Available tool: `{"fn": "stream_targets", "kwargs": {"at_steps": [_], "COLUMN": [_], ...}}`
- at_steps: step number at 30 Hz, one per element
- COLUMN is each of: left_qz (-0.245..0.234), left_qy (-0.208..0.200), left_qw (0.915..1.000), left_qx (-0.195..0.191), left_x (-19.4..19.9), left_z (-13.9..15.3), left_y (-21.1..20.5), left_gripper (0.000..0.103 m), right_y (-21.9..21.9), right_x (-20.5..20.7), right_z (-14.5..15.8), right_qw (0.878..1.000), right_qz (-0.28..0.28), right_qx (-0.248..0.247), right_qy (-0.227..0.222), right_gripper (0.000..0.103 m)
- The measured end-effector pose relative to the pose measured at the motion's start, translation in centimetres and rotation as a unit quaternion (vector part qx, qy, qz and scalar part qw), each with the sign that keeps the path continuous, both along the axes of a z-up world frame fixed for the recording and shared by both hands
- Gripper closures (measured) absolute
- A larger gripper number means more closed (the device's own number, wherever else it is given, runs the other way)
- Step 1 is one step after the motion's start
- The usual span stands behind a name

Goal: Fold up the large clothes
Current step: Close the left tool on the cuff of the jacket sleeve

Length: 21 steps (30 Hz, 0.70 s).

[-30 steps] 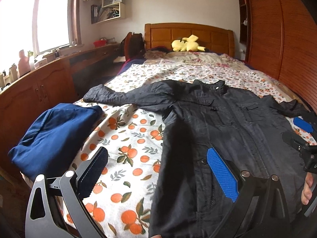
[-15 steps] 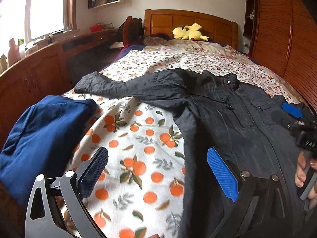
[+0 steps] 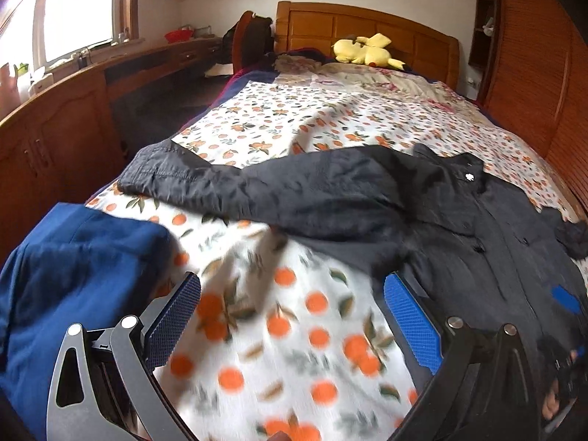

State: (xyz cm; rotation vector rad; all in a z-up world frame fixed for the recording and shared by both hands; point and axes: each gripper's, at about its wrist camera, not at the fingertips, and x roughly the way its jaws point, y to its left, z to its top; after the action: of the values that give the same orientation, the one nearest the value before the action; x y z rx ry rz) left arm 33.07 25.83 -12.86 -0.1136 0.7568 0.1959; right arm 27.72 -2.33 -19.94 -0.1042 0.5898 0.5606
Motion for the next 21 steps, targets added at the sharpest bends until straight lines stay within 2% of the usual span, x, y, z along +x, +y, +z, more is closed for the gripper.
{"fn": "stream_targets", "kwargs": {"at_steps": [7,12,15,21], "left_qz": [0.039,0.078,0.099,0.113], "left_qy": [0.015,0.03,0.049,0.052], "left_qw": [0.9991,0.9952,0.9919,0.9869], "left_qx": [-0.011,-0.051,-0.063,-0.102], "left_x": [6.6,10.0,11.4,12.9], "left_z": [-1.7,-3.4,-4.2,-4.9], "left_y": [4.1,7.8,9.4,10.7], "left_gripper": [0.002,0.003,0.007,0.013], "right_y": [0.1,0.1,0.1,0.1], "right_x": [0.2,0.5,0.5,0.5], "right_z": [-0.1,-0.2,-0.2,-0.3], "right_qw": [1.0,1.0,1.0,1.0], "right_qz": [0.001,0.0,0.0,0.0], "right_qx": [-0.002,0.002,0.003,0.003], "right_qy": [0.002,0.008,0.008,0.007], "right_gripper": [0.007,0.007,0.007,0.007]}}
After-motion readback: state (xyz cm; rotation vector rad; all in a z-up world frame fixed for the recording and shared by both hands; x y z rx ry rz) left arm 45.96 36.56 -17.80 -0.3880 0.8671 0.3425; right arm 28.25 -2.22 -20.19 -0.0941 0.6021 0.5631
